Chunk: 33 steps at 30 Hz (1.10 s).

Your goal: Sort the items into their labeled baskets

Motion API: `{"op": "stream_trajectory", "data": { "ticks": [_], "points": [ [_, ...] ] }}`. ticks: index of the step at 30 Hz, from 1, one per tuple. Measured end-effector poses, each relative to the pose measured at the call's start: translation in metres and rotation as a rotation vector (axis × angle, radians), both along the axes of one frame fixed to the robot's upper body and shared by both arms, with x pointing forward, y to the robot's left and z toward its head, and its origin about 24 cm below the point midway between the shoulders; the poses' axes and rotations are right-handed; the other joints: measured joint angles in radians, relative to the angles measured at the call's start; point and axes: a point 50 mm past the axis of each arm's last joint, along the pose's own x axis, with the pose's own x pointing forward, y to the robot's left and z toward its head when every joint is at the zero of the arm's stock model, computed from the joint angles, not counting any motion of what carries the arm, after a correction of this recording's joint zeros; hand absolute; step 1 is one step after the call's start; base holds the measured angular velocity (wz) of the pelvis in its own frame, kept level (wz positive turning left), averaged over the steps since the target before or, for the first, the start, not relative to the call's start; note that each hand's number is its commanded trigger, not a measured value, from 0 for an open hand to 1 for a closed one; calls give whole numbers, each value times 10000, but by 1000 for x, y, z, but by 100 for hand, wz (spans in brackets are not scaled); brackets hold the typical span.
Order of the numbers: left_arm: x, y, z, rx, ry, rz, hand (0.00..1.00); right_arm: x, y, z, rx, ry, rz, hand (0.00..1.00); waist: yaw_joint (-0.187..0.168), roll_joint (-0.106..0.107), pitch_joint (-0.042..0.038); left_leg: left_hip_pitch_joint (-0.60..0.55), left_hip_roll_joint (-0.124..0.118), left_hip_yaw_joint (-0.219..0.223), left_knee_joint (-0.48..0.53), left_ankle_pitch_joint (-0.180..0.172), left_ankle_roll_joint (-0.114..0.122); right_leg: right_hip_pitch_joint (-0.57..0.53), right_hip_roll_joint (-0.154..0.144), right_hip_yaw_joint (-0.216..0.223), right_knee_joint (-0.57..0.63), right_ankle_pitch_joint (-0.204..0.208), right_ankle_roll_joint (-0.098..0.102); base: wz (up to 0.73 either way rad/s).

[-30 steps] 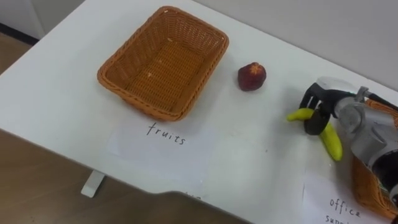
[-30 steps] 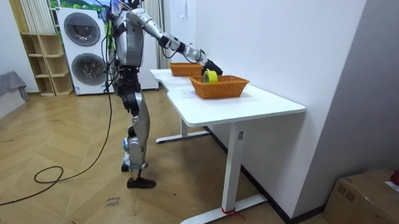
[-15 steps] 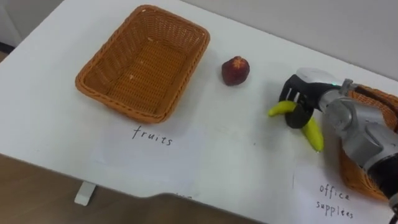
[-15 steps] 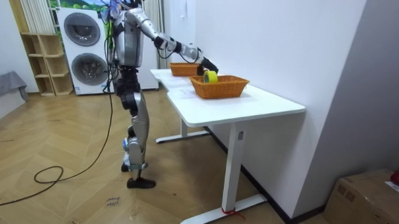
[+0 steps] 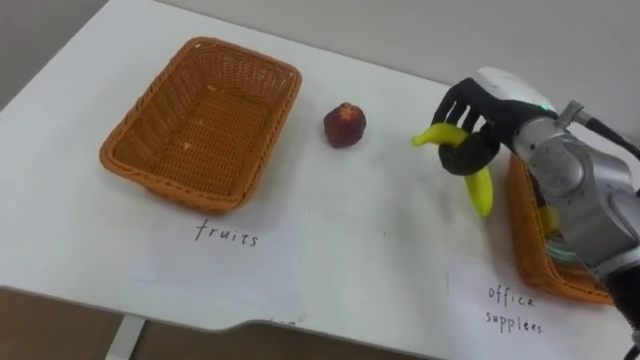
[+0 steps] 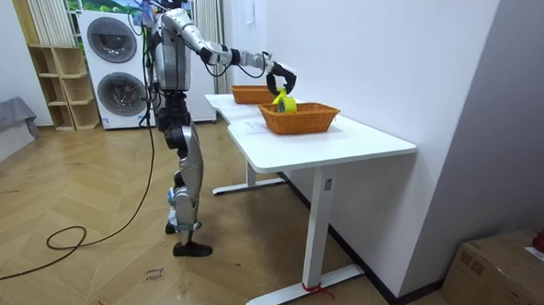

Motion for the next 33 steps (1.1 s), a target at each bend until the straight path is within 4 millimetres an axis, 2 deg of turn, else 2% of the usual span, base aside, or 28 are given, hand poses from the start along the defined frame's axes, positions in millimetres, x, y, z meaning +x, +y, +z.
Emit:
{"op": "stream_trajectory", "data": {
  "ticks": [7, 11, 18, 20, 23, 24, 27, 29, 33],
  "points": [
    [-2, -3, -1, -64, 17, 2, 0, 0, -1, 14, 444, -541, -217, 100, -23, 25, -6, 22, -35, -2, 22, 13, -4, 25, 8, -16, 18, 0, -1, -1],
    [-1, -6, 1, -125, -243, -18, 0, -1, 3, 28, 840, -1168, -50, 100, -39, 51, 7, 36, -34, -18, 13, 14, -4, 29, 11, -18, 10, 0, 0, 0],
    [-4, -11, 0, -230, -299, 49, 0, -3, 10, 42, 1281, -1756, 218, 100, -36, 201, 43, 201, -33, -97, -20, 18, 3, 197, 2, -49, -7, -2, 3, 3],
    [-5, -12, -1, -279, -272, 59, 0, -3, 13, 43, 1417, -1807, 300, 100, -8, 285, 54, 212, -34, -97, -26, 20, 6, 198, -3, -86, 2, -2, 3, 0],
    [-10, -15, -3, -347, -109, 47, 0, -3, 19, 40, 1839, -1750, 403, 100, 22, 348, 21, 253, -17, -113, -53, 27, 15, 222, -51, -55, 6, -14, 21, 0],
    [-11, -16, -3, -374, -66, 68, 0, -2, 22, 39, 2054, -1706, 469, 100, 21, 397, 44, 336, -18, -117, -135, 42, 27, 276, -52, -48, 0, -36, 54, 0],
    [-15, -18, -4, -394, 62, 51, 0, -2, 29, 36, 2346, -1649, 564, 100, 45, 508, 38, 458, -42, -126, -235, 61, 44, 372, -55, -41, 17, -63, 92, 0],
    [-18, -17, -4, -381, 170, 99, 0, -2, 31, 35, 2515, -1598, 603, 100, 78, 522, 48, 561, -46, -140, -280, 70, 48, 460, -57, -46, 12, -69, 101, 2],
    [-22, -18, -5, -392, 317, 145, 0, -1, 34, 32, 3189, -1382, 705, 100, 207, 463, 4, 591, -71, -235, -232, 78, 62, 535, -81, -127, 13, -90, 128, 7]
  ]
}}
